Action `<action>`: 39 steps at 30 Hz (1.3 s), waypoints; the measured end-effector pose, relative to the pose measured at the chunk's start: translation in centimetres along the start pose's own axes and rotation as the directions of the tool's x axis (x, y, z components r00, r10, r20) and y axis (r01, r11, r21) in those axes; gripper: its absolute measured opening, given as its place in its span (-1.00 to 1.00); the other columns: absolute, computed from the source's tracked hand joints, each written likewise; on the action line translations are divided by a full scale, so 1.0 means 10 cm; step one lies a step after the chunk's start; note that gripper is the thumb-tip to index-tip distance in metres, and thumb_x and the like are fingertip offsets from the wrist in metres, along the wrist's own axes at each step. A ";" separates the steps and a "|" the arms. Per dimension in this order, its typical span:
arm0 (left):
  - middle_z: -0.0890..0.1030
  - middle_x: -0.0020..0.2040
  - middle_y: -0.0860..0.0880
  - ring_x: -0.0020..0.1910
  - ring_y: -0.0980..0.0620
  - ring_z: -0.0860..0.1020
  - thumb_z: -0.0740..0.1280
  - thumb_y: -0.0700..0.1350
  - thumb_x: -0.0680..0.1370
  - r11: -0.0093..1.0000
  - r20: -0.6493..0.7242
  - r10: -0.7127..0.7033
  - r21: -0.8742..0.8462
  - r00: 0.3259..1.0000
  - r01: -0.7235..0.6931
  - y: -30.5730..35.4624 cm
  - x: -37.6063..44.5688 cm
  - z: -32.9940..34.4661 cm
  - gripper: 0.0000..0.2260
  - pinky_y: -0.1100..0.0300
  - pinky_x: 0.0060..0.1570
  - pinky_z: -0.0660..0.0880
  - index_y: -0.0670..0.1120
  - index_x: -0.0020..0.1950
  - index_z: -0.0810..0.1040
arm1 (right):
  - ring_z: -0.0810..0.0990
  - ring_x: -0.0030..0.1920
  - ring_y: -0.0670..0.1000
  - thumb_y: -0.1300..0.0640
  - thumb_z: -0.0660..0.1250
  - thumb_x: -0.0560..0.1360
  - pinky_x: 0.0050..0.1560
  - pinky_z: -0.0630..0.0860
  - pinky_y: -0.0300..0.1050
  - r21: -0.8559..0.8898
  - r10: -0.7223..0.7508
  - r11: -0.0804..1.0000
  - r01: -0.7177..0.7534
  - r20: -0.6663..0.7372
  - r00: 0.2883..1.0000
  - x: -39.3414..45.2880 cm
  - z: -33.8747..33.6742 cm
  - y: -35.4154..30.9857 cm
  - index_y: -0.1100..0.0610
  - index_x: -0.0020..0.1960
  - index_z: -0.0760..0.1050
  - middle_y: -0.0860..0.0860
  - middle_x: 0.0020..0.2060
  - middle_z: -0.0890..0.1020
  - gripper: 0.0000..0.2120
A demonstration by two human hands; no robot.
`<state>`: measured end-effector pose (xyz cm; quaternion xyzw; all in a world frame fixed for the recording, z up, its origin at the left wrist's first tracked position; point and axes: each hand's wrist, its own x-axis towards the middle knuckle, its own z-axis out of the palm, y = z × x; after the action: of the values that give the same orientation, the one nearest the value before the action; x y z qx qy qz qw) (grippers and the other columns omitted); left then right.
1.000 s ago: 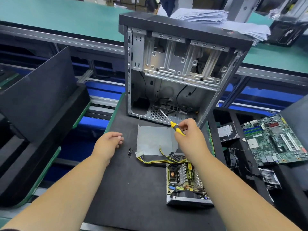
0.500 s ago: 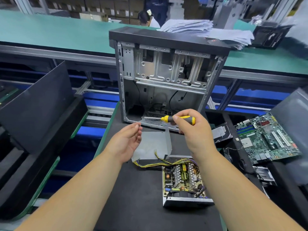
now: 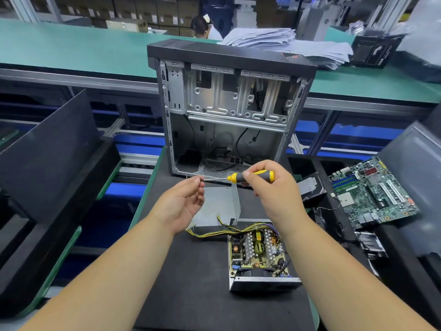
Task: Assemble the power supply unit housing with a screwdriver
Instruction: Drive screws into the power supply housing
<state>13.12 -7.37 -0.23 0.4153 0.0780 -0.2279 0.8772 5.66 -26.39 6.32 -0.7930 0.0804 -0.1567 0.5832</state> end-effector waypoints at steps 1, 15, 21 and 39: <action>0.61 -0.26 -0.01 -0.31 0.12 0.55 0.36 -0.20 0.51 1.000 -0.002 -0.003 0.002 1.000 0.003 0.00 -0.01 0.00 -0.91 0.32 -0.28 0.54 -0.16 -0.03 0.62 | 0.57 -0.32 -0.27 0.05 0.41 0.50 -0.25 0.40 -0.25 -0.002 0.000 1.000 0.000 0.000 1.000 -0.01 0.00 0.00 -0.05 -0.16 0.57 -0.24 -0.40 0.61 -0.92; 0.65 -0.23 0.03 -0.21 0.14 0.58 0.34 -0.31 0.54 0.744 0.188 0.265 0.584 0.946 -0.324 0.13 -0.08 0.08 -0.77 0.37 -0.14 0.52 -0.01 -0.14 0.68 | 0.61 -0.15 -0.07 0.07 0.47 0.47 -0.05 0.58 -0.05 -0.453 0.088 0.891 0.039 0.256 0.963 0.00 -0.40 0.03 -0.06 -0.07 0.59 -0.10 -0.22 0.66 -0.92; 0.66 -0.17 0.08 -0.16 0.19 0.57 0.36 -0.19 0.54 0.429 0.240 0.340 0.821 0.909 -0.377 -0.02 -0.18 0.37 -0.80 0.26 -0.04 0.50 0.11 -0.13 0.65 | 0.63 -0.16 -0.02 0.07 0.33 0.57 -0.03 0.59 0.02 -0.520 0.128 0.854 0.036 0.276 0.953 -0.19 -0.58 0.21 -0.14 -0.09 0.57 -0.08 -0.24 0.68 -0.87; 0.62 -0.11 0.11 -0.12 0.09 0.58 0.55 -0.15 0.41 0.290 0.046 -0.011 0.956 0.999 -0.041 -1.20 -0.94 0.14 -0.82 0.26 0.01 0.51 0.00 -0.05 0.63 | 0.58 -0.28 -0.03 0.16 0.18 0.63 -0.13 0.55 -0.08 -0.280 0.370 0.910 -0.307 0.208 0.906 -0.87 -1.02 1.04 0.03 -0.07 0.52 -0.05 -0.28 0.67 -0.82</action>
<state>-0.83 -11.92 -4.55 0.8519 -0.0962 -0.2304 0.4604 -5.43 -36.01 -2.16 -0.8450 0.1599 0.0624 0.5065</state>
